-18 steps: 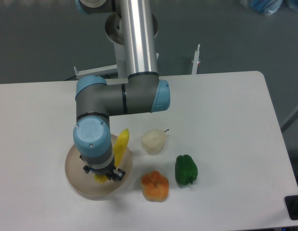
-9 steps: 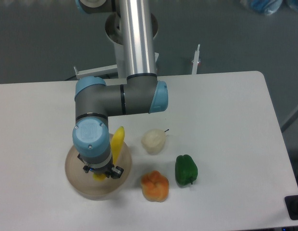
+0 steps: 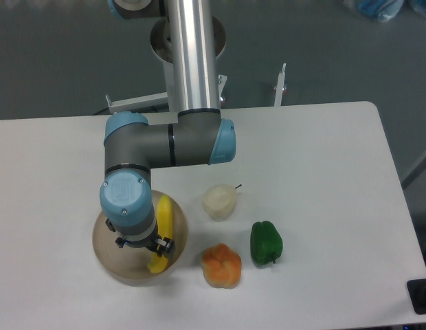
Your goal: Place bananas on a plate
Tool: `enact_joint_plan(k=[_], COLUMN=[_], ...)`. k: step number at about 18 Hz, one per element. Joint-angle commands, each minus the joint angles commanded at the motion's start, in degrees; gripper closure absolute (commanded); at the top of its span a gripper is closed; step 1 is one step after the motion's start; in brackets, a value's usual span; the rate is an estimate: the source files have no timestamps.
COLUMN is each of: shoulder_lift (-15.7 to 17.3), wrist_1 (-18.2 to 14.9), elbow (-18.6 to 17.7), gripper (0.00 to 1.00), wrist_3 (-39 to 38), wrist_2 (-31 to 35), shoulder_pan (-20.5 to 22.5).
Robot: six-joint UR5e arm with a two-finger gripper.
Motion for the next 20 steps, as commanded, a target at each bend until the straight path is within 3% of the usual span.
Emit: enact_joint_plan(k=[2, 6, 13, 16, 20], shoulder_lift=[0.78, 4.12, 4.22, 3.78, 1.32], wrist_1=[0.00, 0.35, -0.62, 0.17, 2.36], elbow=[0.00, 0.18, -0.09, 0.35, 2.28], gripper=[0.00, 0.00, 0.00, 0.00, 0.00], wrist_3=[0.61, 3.50, 26.51, 40.38, 49.12], wrist_2=[0.35, 0.35, 5.18, 5.27, 4.83], shoulder_pan=[1.22, 8.16, 21.69, 28.37, 31.90])
